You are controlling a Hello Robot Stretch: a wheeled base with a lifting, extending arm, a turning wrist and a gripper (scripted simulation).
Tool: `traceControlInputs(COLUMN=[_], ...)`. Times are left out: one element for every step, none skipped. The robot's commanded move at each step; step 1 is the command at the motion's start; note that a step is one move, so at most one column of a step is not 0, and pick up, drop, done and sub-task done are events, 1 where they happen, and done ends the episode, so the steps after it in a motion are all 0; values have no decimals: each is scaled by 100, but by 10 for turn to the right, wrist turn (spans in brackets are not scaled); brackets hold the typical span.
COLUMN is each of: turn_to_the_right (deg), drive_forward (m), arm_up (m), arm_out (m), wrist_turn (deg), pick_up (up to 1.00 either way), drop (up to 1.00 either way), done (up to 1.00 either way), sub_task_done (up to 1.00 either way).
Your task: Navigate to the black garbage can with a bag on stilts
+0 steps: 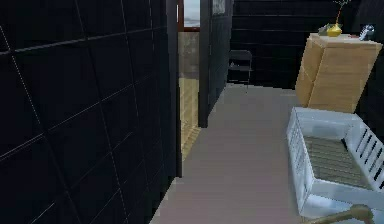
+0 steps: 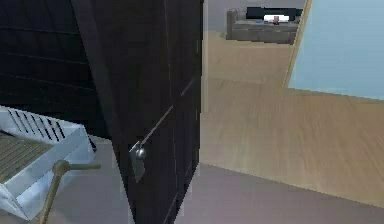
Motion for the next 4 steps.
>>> traceControlInputs(turn_to_the_right=[120,0,0,-450], drive_forward=[0,100,50,0], arm_up=[0,0,0,0], arm_out=[0,0,0,0], wrist_turn=[0,0,0,0], pick_up=[0,0,0,0], drop=[0,0,0,0], done=[0,0,0,0], sub_task_done=[0,0,0,0])
